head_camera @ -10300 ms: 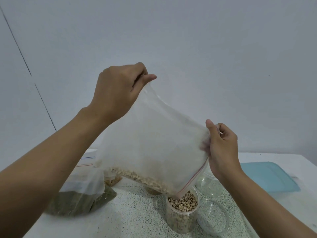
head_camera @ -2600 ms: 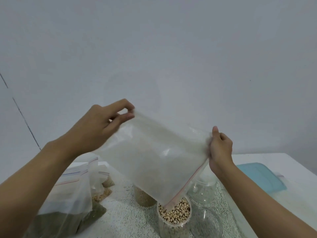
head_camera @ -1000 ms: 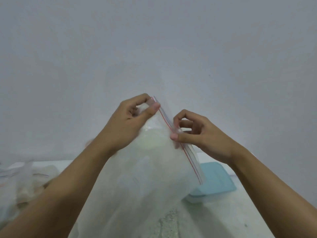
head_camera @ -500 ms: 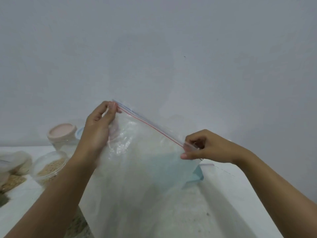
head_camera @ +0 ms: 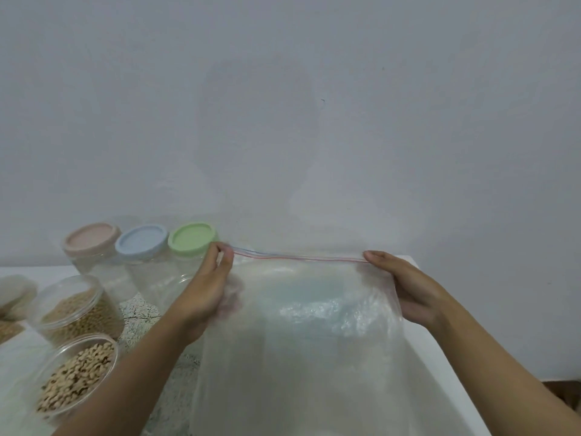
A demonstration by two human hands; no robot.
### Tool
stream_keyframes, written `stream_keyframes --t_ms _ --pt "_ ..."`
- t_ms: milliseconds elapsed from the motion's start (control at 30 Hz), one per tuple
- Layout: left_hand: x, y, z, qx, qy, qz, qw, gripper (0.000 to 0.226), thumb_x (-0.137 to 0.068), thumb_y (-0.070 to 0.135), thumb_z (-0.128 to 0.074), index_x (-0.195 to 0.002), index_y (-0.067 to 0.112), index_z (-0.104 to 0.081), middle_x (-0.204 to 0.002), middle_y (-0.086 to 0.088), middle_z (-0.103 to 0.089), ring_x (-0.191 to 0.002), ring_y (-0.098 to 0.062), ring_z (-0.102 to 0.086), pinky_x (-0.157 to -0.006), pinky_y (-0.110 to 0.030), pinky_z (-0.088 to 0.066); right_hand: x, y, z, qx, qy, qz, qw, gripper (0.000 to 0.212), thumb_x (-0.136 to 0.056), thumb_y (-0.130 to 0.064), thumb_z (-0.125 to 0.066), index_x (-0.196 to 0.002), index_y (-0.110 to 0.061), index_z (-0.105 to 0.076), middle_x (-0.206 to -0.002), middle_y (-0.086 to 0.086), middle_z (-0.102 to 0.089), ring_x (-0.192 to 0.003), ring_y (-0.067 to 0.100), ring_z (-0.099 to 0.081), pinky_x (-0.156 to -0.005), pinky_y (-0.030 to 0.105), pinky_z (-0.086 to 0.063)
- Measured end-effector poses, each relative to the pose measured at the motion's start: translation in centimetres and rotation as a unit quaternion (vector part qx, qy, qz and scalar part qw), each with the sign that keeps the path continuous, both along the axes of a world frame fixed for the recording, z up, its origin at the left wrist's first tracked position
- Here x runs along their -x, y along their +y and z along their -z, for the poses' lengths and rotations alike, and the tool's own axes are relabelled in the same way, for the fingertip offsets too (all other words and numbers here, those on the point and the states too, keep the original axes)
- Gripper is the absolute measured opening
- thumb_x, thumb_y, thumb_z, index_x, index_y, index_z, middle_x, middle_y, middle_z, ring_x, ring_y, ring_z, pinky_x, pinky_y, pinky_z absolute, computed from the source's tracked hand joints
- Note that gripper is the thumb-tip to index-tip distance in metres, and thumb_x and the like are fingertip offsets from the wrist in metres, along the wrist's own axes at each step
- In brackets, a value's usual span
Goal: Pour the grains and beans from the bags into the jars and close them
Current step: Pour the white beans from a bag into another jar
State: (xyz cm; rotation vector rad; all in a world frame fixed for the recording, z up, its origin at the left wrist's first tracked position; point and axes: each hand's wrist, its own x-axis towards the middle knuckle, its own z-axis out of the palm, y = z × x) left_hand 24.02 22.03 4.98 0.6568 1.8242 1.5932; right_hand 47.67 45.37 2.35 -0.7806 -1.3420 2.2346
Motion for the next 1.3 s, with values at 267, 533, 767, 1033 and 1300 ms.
stream_keyframes --t_ms 267,533,767,1033,1300 --pt "-1.4 -0.1 2.1 0.075 0.005 0.06 0.995 0.039 -0.107 0.046 -0.041 -0.096 0.018 -0.066 -0.08 -0.011 -0.054 -0.08 -0.025 -0.064 -0.061 -0.044 -0.062 0.7 0.6 4.3 -0.074 -0.153 0.088 0.981 0.032 -0.084 -0.014 -0.082 -0.109 0.001 -0.068 -0.097 0.02 -0.076 -0.082 0.031 -0.073 -0.087 0.046 -0.056" --pt "-2.4 -0.3 3.9 0.094 -0.138 0.03 0.986 0.044 -0.107 0.045 -0.042 -0.11 0.013 -0.072 -0.099 -0.018 -0.058 -0.083 -0.031 -0.068 -0.066 -0.043 -0.062 1.4 1.4 6.2 -0.124 -0.155 0.108 0.974 0.026 -0.086 -0.025 -0.081 -0.09 -0.001 -0.072 -0.082 0.007 -0.076 -0.079 0.024 -0.065 -0.073 0.035 -0.052" --pt "-2.4 0.5 7.0 0.085 -0.221 -0.052 0.97 0.032 -0.108 0.027 -0.045 -0.106 0.01 -0.072 -0.091 -0.013 -0.076 -0.075 -0.027 -0.069 -0.064 -0.037 -0.054 1.6 1.5 7.6 -0.124 -0.145 0.09 0.978 0.029 -0.089 -0.027 -0.077 -0.095 0.001 -0.07 -0.078 0.005 -0.073 -0.079 0.025 -0.063 -0.073 0.036 -0.05" --pt "-0.9 1.9 8.6 0.117 -0.16 0.005 0.98 0.033 -0.096 0.026 -0.067 -0.112 -0.002 -0.065 -0.098 -0.015 -0.074 -0.081 -0.025 -0.069 -0.071 -0.037 -0.055 1.9 1.8 7.9 -0.076 -0.124 0.071 0.987 0.023 -0.088 -0.029 -0.078 -0.097 -0.011 -0.069 -0.092 0.009 -0.069 -0.081 0.022 -0.063 -0.075 0.035 -0.049" --pt "0.0 2.6 8.6 0.122 -0.086 0.09 0.985 0.029 -0.102 0.0 -0.048 -0.121 0.008 -0.07 -0.115 -0.014 -0.075 -0.103 -0.029 -0.074 -0.088 -0.04 -0.06 1.7 1.9 8.7 -0.108 -0.146 0.085 0.98 0.041 -0.082 -0.031 -0.083 -0.099 0.002 -0.068 -0.094 0.017 -0.072 -0.084 0.026 -0.066 -0.081 0.04 -0.053"
